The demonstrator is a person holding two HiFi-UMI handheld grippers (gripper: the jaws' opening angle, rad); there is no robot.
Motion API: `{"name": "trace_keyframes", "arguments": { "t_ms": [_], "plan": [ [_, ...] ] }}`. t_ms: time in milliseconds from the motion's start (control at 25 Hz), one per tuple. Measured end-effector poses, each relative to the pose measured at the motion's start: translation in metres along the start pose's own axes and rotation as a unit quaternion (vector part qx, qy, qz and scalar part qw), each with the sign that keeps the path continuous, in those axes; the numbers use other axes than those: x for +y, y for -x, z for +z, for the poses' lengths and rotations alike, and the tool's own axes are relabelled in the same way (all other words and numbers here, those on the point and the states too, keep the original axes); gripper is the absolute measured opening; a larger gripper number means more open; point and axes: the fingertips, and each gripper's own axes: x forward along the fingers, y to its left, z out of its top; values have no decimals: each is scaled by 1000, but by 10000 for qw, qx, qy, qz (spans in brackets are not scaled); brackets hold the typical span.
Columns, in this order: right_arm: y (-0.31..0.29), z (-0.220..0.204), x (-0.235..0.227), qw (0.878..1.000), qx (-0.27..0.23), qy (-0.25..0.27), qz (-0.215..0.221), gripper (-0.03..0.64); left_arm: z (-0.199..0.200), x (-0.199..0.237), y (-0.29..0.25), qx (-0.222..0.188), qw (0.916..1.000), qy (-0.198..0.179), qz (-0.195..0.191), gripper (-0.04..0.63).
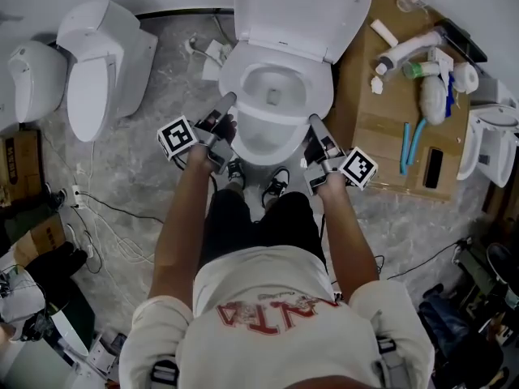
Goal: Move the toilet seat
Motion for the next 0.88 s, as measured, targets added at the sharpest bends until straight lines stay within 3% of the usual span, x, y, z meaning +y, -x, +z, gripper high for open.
{"name": "trace_keyframes", "arguments": {
  "t_ms": [200,480,880],
  "plan": [
    [-8,16,14,9996,-237,19,126,201,9,-18,-15,73,9995,115,-293,164],
    [-19,41,28,9973,-726,-51,141,201,26,-38,-35,260,9988,49,-412,167],
    [-42,82,48,9916,-1272,58,224,199,48,-61,-68,779,9946,-256,-642,166]
  ]
}}
